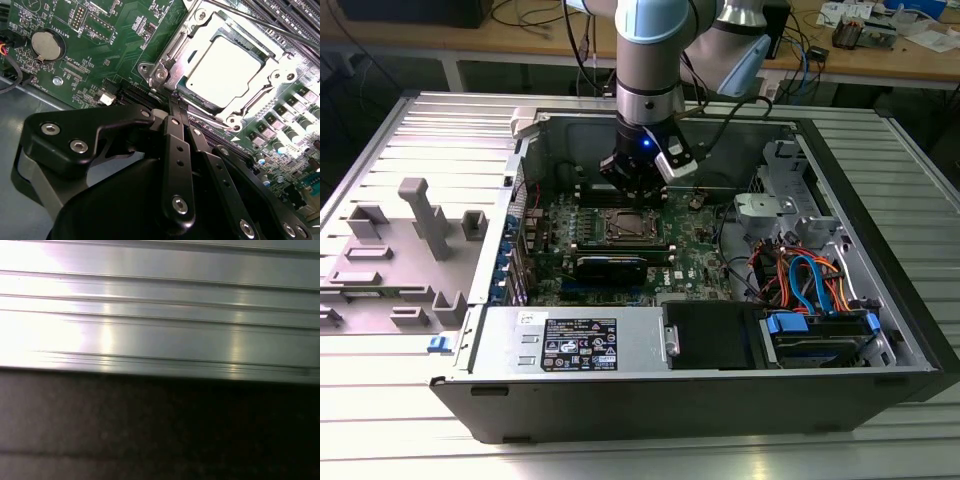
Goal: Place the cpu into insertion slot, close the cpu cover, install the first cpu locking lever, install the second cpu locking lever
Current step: 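Install the first cpu locking lever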
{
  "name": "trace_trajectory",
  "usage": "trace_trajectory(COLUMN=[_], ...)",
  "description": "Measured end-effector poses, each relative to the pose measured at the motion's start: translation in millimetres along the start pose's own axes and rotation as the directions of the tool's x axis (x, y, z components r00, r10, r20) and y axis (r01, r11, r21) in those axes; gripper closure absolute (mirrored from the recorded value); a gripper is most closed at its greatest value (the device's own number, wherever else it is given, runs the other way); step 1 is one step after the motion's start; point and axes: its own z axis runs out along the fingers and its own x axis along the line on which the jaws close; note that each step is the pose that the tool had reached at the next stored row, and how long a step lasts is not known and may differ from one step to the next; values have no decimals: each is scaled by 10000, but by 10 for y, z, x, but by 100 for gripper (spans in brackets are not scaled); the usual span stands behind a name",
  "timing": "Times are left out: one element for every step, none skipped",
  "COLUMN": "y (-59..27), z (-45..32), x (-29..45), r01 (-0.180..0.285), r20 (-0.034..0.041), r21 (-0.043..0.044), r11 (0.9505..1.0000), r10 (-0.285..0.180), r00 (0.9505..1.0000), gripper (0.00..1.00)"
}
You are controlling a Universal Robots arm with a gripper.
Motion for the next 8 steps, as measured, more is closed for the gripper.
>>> trace_trajectory(y=[0,0,0,0,0,0,0,0], z=[0,0,0,0,0,0,0,0], x=[0,0,0,0,0,-1,-2,-2], r01=[0,1,0,0,0,0,0,0], r20=[0,0,0,0,0,0,0,0], r21=[1,0,0,0,0,0,0,0], r11=[10000,10000,10000,10000,10000,10000,10000,10000], r10=[0,-1,0,0,0,0,0,0], r00=[10000,10000,10000,10000,10000,10000,10000,10000], gripper=[89,89,89,89,89,89,89,89])
